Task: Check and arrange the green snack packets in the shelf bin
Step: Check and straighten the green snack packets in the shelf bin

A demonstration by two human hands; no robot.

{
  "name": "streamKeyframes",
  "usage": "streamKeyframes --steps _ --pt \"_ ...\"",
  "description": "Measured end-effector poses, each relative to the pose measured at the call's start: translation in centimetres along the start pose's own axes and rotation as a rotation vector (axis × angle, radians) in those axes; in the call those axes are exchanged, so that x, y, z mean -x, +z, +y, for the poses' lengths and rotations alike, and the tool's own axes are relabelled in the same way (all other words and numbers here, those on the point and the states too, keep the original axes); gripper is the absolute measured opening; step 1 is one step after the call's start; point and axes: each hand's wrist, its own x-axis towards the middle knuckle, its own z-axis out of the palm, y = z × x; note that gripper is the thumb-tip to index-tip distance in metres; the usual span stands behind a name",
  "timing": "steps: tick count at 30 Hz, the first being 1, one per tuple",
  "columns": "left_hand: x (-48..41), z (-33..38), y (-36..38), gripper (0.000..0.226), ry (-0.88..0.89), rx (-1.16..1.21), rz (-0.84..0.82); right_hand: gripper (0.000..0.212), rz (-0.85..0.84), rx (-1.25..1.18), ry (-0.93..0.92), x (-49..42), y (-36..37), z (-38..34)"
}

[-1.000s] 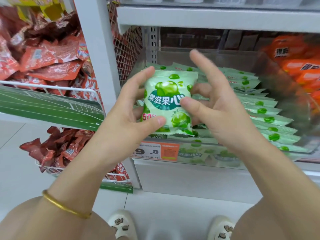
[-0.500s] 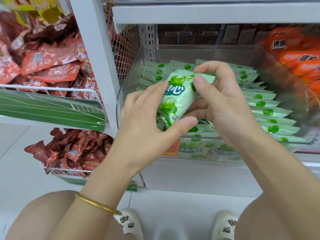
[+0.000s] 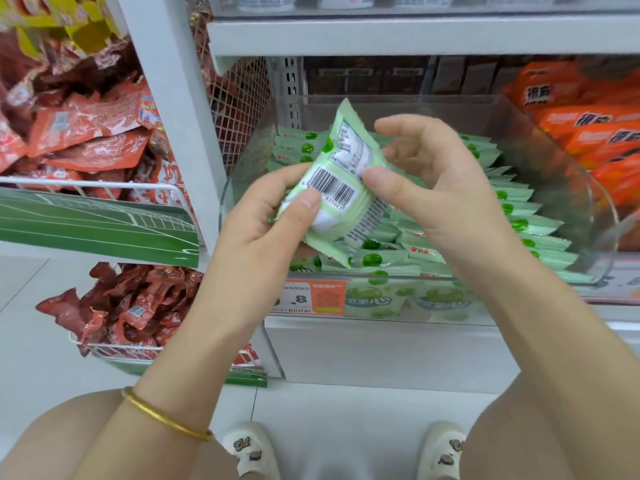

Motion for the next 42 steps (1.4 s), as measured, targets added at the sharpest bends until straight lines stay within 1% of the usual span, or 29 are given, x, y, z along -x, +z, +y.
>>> streamKeyframes --steps 3,5,7,9,14,18,21,24,26,28,30,32,34,36,39,42 --pt "0.1 0.1 -0.1 0.031 -0.015 0.045 -0.040 0.034 0.022 -0.069 0.004 -0.1 0.1 -0.3" --pt "0.1 0.3 -0.2 0.035 0.001 -0.026 -0.071 0.030 0.025 -0.112 0.000 -0.1 0.2 -0.3" --pt "0.2 0.3 -0.3 0.048 0.024 -0.126 -0.081 0.030 0.023 -0.144 0.004 -0.1 0.2 -0.1" --pt "0.2 0.3 -0.3 0.054 0.039 -0.173 -0.075 0.030 0.008 -0.179 0.013 -0.2 0.2 0.0" --pt "0.1 0.3 -0.5 0.062 0.025 -0.082 -0.065 0.033 -0.088 -0.402 0.102 -0.2 0.0 -0.2" --pt "0.2 0.3 -0.5 0.064 0.032 -0.107 -0.098 0.034 -0.062 -0.394 0.089 -0.2 0.0 -0.1" --pt "0.2 0.2 -0.6 0.063 0.036 -0.120 -0.112 0.034 -0.029 -0.389 0.096 -0.1 0.1 -0.1" --pt "0.3 -0.1 -0.6 0.056 0.033 -0.137 -0.080 0.026 -0.002 -0.362 0.096 0.0 0.3 -0.2" --pt "0.4 -0.1 -0.6 0.044 0.032 -0.132 0.002 0.024 -0.010 -0.350 0.094 0.1 0.5 -0.2" --pt "0.3 0.2 -0.7 0.035 0.021 -0.071 0.107 0.024 -0.044 -0.370 0.094 0.2 0.6 -0.4" --pt "0.2 0.5 -1.0 0.027 0.010 -0.036 0.189 0.030 -0.087 -0.450 0.113 0.2 0.5 -0.7" --pt "0.0 0.5 -1.4 0.018 -0.014 -0.026 0.215 0.049 -0.146 -0.482 0.103 0.2 0.5 -0.9" --pt "0.0 0.3 -1.8 0.014 -0.038 -0.056 0.205 0.057 -0.204 -0.419 0.040 0.3 0.7 -0.9" --pt "0.0 0.2 -2.0 0.014 -0.048 -0.096 0.194 0.054 -0.234 -0.327 -0.040 0.4 0.9 -0.6" --pt "0.2 0.4 -2.0 0.018 -0.047 -0.139 0.155 0.042 -0.210 -0.093 -0.140 0.3 1.0 -0.3" --pt "0.4 1.0 -2.3 0.026 -0.023 -0.213 0.142 0.026 -0.136 -0.012 -0.194 0.2 1.2 -0.1"
